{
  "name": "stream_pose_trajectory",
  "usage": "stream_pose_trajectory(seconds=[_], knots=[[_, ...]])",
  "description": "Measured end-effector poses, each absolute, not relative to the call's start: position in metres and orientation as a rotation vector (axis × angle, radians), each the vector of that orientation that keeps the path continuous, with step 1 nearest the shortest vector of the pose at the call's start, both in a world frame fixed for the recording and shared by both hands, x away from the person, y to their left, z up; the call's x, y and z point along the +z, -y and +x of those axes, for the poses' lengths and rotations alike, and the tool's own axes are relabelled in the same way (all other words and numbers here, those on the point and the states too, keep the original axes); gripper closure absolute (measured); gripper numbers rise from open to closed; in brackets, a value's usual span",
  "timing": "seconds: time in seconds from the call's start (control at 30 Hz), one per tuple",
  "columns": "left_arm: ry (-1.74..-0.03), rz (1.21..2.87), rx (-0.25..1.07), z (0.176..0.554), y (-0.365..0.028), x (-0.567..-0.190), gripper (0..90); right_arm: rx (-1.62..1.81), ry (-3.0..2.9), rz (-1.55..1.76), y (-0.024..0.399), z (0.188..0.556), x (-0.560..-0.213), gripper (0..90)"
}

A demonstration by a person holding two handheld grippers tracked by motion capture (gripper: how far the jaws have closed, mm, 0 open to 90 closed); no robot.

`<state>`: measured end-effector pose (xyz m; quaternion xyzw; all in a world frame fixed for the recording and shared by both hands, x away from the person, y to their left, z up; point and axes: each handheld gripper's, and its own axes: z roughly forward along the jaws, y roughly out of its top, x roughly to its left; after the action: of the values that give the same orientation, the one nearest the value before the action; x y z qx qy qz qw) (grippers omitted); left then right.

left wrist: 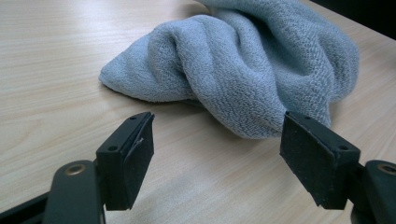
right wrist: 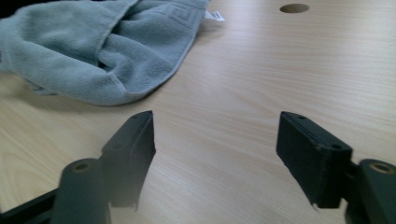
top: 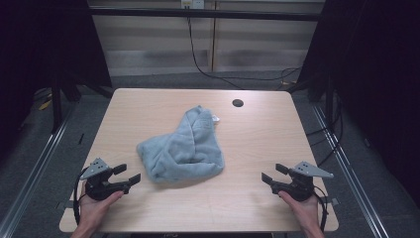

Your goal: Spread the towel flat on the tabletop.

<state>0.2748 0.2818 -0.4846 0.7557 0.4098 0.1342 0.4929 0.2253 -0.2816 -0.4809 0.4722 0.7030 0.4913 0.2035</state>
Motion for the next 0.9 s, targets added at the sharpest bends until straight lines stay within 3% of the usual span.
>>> stream_pose_trajectory(seconds=[0.2,0.4,0.5,0.7,0.9], knots=[[-1.018,1.830,0.303,0.274,-0.279,-0.484,25.2,1.407,-2.010,1.303,0.281,0.227,-0.478,40.3],[-1.000,1.854,0.291,0.272,-0.269,-0.481,27.2,1.402,-2.069,1.311,0.277,0.233,-0.480,38.8],[-0.996,1.850,0.271,0.272,-0.264,-0.480,28.5,1.411,-2.121,1.284,0.269,0.238,-0.475,43.8],[-0.935,1.835,0.282,0.274,-0.249,-0.461,30.9,1.431,-2.170,1.221,0.245,0.247,-0.465,45.5],[-0.879,1.855,0.319,0.307,-0.225,-0.442,33.7,1.437,-2.252,1.146,0.217,0.274,-0.463,47.4]])
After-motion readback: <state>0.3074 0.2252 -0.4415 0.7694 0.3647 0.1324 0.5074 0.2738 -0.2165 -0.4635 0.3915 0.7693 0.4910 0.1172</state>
